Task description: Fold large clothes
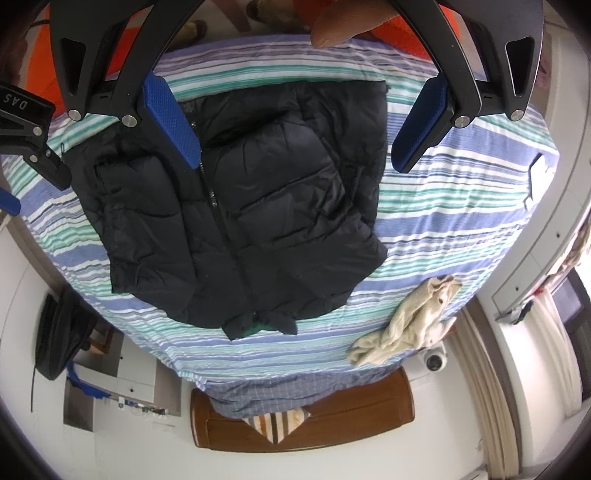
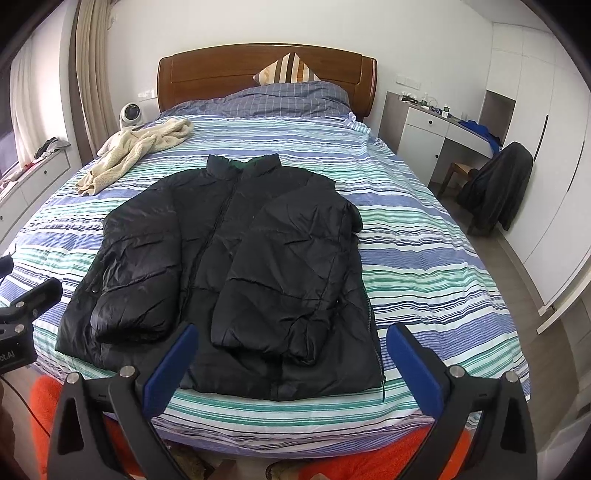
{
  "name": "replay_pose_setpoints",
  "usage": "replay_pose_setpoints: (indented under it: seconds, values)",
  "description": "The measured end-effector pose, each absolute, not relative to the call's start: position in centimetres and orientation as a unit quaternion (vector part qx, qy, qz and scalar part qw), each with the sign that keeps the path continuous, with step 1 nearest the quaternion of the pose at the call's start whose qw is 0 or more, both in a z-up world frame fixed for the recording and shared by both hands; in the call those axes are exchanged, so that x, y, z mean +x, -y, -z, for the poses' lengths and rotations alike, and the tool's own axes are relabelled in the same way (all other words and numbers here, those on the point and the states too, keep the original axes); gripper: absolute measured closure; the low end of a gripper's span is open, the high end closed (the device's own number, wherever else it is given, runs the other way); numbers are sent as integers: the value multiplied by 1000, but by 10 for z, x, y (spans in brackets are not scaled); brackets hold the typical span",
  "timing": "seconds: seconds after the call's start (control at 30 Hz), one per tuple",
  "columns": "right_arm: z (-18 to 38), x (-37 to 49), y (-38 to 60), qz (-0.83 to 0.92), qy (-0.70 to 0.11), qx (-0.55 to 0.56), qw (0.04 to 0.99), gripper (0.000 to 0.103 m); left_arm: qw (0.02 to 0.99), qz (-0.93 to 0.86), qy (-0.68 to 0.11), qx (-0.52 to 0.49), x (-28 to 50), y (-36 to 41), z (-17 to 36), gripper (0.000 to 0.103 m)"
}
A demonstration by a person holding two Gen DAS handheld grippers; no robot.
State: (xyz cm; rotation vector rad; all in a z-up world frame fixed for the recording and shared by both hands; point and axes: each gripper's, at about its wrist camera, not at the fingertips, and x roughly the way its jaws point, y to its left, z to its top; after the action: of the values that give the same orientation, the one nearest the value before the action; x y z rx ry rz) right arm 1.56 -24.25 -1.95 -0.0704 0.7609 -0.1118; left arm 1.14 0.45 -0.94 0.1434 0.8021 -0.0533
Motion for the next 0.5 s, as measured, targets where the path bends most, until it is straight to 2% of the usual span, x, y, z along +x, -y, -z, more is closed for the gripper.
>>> replay_pose_setpoints:
  seconds: [0.33,0.5]
  values:
    - [12,8,245,70,-345,-44,935,0,924,27,-375,73,9,-4,8,0]
    - [12,5,247,24,-344,-17,939,0,922,38,-379,61,9,-5,9,0]
